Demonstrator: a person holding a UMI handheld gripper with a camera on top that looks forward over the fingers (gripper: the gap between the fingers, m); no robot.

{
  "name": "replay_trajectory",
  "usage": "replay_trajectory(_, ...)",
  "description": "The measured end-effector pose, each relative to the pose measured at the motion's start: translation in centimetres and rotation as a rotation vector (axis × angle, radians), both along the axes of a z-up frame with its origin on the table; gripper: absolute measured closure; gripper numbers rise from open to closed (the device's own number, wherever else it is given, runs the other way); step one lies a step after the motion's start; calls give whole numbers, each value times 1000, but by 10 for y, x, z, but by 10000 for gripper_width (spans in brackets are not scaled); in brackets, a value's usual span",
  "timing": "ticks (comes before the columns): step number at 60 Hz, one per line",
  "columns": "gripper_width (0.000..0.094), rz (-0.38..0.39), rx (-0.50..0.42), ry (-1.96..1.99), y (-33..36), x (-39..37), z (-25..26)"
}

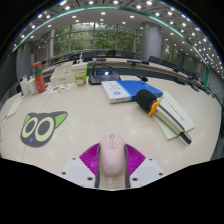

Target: Arrange mouse

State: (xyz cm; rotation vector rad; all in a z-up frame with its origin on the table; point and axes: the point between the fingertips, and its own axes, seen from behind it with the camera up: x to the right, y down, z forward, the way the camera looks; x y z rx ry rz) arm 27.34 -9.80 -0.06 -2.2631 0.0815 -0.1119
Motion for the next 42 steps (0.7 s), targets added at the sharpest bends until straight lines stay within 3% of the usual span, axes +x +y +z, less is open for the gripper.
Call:
replay_trajectory(12,603,-69,107,-28,13,-15,81)
replay_trajectory(24,606,33,232,-54,41,-115,170)
replay_trajectory(30,607,98,218,-29,57,-175,162)
replay_trajectory(42,606,171,91,21,72,-261,68)
